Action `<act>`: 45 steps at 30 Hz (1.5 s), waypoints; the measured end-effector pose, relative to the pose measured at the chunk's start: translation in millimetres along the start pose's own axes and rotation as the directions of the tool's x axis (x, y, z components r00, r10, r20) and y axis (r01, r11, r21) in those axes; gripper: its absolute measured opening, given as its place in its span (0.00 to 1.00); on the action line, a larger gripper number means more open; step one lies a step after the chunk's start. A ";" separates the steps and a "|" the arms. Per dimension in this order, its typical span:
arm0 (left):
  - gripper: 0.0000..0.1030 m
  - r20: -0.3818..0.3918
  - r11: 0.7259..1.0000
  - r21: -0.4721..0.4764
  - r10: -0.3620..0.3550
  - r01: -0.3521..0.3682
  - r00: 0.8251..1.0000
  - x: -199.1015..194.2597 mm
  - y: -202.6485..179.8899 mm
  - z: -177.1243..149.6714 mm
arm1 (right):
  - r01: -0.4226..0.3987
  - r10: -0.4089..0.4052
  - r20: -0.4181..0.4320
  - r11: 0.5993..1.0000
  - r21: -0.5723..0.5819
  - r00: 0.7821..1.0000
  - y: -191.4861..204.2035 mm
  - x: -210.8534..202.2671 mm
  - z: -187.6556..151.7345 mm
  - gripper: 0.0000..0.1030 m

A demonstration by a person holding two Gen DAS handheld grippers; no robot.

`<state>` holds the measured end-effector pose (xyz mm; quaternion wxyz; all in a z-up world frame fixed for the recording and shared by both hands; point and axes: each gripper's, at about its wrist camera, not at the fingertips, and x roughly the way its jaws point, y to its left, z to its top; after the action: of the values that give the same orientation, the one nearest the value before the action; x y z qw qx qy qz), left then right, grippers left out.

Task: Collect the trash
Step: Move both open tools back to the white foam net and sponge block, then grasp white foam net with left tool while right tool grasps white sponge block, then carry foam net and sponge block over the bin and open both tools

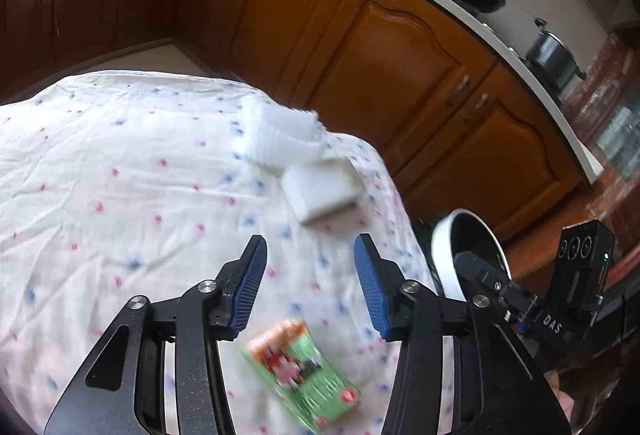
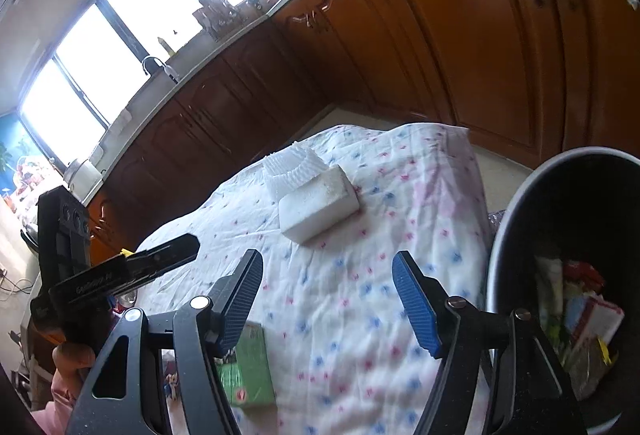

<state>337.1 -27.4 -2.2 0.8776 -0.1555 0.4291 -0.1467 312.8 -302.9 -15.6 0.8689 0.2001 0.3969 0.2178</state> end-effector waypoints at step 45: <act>0.11 -0.041 0.999 0.033 -0.011 0.012 0.999 60.8 7.0 71.5 | -0.062 0.061 -0.051 0.998 -0.002 0.997 -10.3 6.6 10.5 0.12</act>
<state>430.9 -34.3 -6.2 0.8703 -0.1402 0.4434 -0.1620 327.2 -309.6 -18.6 0.8518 0.2048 0.4121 0.2503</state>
